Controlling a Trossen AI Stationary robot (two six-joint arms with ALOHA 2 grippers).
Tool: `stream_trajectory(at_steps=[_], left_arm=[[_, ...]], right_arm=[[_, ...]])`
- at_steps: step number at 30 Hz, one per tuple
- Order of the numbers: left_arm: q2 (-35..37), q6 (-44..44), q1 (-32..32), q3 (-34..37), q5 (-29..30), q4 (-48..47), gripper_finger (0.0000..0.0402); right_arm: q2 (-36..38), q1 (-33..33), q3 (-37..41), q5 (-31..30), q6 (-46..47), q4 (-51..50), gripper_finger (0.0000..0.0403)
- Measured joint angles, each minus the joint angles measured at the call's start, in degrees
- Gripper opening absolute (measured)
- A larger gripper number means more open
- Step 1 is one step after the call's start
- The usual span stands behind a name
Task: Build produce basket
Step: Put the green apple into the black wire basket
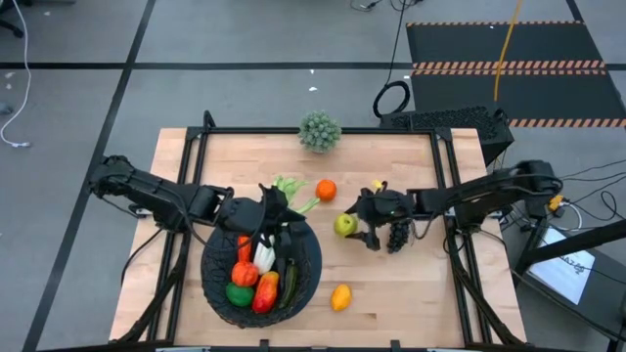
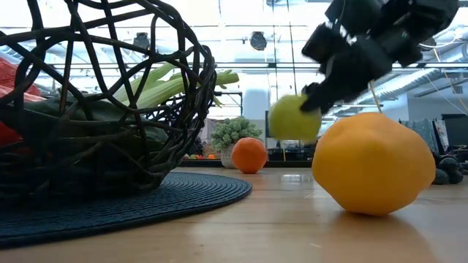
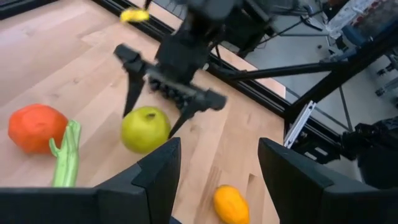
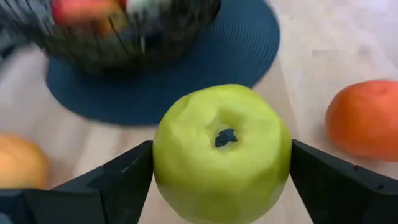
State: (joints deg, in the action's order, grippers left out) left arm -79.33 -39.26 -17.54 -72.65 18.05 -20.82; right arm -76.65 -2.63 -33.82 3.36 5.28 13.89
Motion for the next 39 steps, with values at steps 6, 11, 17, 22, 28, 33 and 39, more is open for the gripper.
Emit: stream_trajectory(at_steps=[6, 11, 17, 22, 28, 33, 39], left_arm=[[0.0, 3.3, 1.4, 0.0, 0.0, 1.6, 0.0214], [0.0, 6.6, 2.5, 0.0, -1.1, 2.0, 0.0227], [0.0, 10.3, 3.3, 0.0, -1.6, 3.0, 0.0299], [0.0, 10.6, 4.2, 0.0, -1.8, 3.2, 0.0342], [0.0, 11.2, 3.8, 0.0, -3.3, 3.1, 0.0338], [0.0, 14.1, 2.5, 0.0, -3.2, 3.1, 0.0319], [0.0, 15.4, 1.2, 0.0, -3.2, 3.1, 0.0308]], right_arm=[[11.3, -0.1, 0.0, 0.0, 15.8, -3.0, 0.0338], [19.3, -0.8, 0.0, -0.1, 27.9, -1.3, 0.0337], [24.6, -1.8, 0.0, -0.2, 39.6, 3.0, 0.0334], [25.5, -2.7, 0.0, -0.2, 50.2, 6.7, 0.0334], [25.5, -3.5, -0.1, -0.2, 61.6, 10.6, 0.0334], [25.5, -3.5, -0.1, -0.2, 72.7, 11.1, 0.0334], [25.5, -3.5, -0.1, -0.3, 76.8, 11.2, 0.0334]])
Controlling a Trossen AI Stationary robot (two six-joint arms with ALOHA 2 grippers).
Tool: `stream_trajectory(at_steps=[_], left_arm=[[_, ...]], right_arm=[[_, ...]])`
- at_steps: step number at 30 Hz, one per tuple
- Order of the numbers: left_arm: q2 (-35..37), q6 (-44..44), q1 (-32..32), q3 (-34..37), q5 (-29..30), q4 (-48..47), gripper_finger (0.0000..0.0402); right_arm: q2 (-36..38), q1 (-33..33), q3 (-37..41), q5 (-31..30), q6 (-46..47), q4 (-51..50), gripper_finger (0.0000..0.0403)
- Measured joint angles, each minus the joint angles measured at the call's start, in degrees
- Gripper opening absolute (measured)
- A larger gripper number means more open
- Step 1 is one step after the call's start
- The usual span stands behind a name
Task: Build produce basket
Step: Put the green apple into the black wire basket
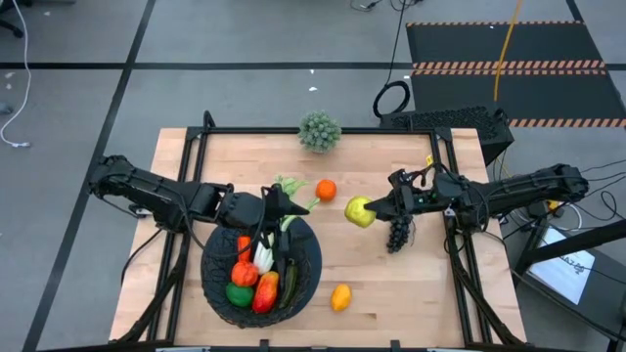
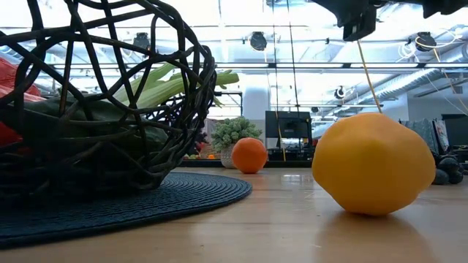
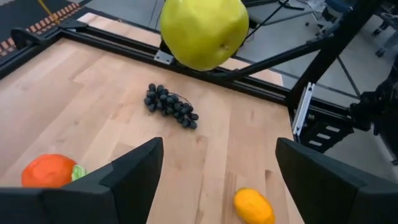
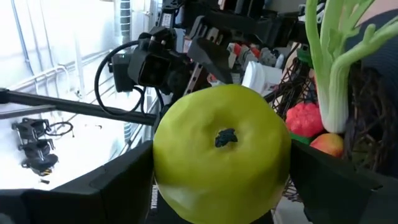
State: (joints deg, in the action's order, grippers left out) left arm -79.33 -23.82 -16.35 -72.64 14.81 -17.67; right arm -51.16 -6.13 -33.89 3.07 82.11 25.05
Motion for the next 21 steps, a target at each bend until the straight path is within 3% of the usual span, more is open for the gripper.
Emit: stream_trajectory(at_steps=[12, 21], left_arm=[[0.0, -2.5, -3.7, 0.0, 0.3, -0.6, 0.0308], [0.0, -2.4, -4.8, 0.0, 0.3, -0.7, 0.0308]], right_arm=[[0.0, 0.0, 0.0, -5.7, -0.6, 0.0, 0.0334], [0.0, 0.0, 0.0, -6.2, -3.4, 0.4, 0.0334]])
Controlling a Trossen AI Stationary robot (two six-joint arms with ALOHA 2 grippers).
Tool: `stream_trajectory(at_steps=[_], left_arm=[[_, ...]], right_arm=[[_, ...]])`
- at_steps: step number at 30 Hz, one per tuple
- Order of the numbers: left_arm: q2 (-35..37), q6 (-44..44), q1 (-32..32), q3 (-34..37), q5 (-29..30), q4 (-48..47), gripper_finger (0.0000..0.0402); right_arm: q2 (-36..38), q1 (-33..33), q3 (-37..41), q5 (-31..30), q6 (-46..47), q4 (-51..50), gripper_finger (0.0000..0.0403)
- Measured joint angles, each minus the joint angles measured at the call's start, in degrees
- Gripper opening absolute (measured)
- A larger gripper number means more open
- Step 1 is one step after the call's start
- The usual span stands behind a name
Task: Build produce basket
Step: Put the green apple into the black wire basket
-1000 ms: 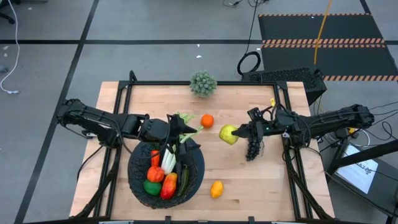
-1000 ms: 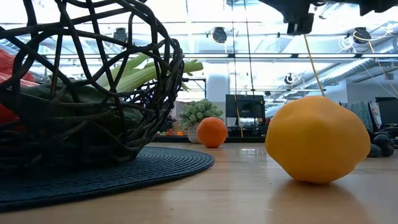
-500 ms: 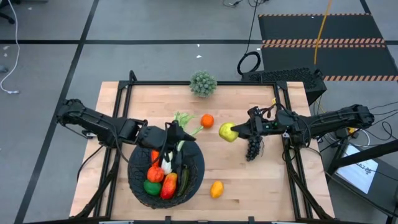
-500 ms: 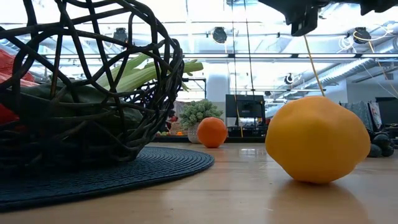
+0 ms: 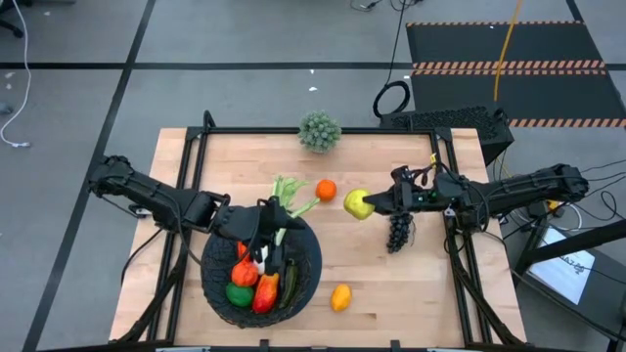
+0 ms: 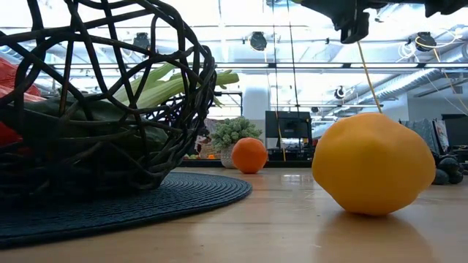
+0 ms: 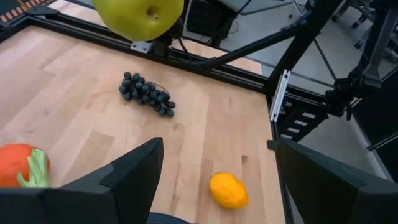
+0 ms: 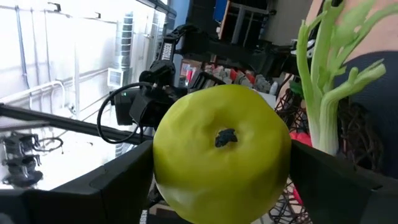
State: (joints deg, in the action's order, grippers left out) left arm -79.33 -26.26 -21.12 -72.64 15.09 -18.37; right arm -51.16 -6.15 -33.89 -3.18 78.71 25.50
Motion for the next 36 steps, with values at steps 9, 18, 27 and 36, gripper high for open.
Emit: stream_trajectory(at_steps=[9, 18, 27, 36], left_arm=[[0.0, -2.8, 0.0, 0.0, 1.6, 0.0, 0.0308], [0.0, -9.0, 2.1, 0.0, 2.1, 0.0, 0.0308], [0.0, -12.6, 2.8, 0.0, 2.1, 0.1, 0.0308], [0.0, -14.9, 4.2, 0.0, 2.0, 0.2, 0.0308]], right_arm=[[0.0, 0.0, 0.0, 0.0, -8.3, 0.0, 0.0334], [0.4, 0.0, 0.0, 0.2, -18.5, 0.0, 0.0334], [3.1, 0.0, 0.0, 0.3, -38.0, 0.3, 0.0334], [5.2, 1.0, 0.0, 0.0, -58.1, 1.3, 0.0334]])
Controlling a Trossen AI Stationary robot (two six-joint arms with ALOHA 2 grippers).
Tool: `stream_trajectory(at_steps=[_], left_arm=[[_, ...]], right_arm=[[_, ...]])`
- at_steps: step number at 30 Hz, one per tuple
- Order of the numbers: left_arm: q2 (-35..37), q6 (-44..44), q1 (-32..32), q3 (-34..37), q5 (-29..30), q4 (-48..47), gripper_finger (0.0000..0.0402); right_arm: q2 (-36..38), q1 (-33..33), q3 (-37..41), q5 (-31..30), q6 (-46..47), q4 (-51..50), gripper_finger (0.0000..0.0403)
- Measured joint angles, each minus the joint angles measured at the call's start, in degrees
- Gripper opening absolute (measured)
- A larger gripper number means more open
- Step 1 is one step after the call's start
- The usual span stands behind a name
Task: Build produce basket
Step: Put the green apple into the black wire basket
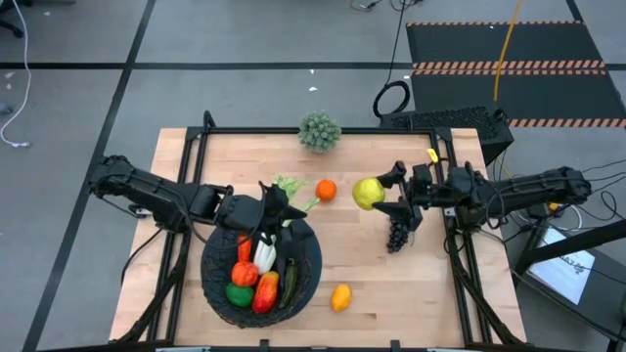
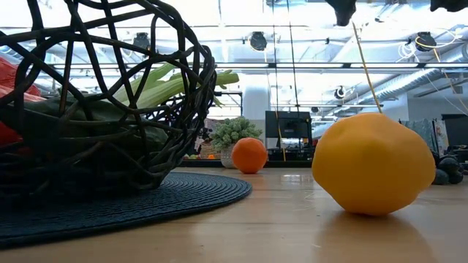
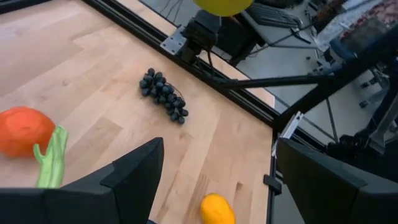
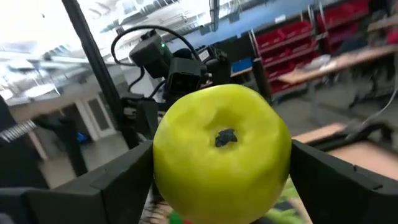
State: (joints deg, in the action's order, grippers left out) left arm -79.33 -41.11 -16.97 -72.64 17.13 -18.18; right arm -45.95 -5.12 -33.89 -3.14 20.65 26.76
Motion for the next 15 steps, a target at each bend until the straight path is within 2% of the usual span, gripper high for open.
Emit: stream_trajectory(at_steps=[7, 15], left_arm=[[0.0, -1.5, 2.2, 0.0, 0.0, 0.5, 0.0308], [0.0, -2.1, 4.7, 0.0, -0.1, 2.0, 0.0308]], right_arm=[[0.9, 0.3, 0.0, 0.1, -13.0, 1.0, 0.0334], [1.0, 0.3, 0.0, 0.2, -20.0, 3.9, 0.0334]])
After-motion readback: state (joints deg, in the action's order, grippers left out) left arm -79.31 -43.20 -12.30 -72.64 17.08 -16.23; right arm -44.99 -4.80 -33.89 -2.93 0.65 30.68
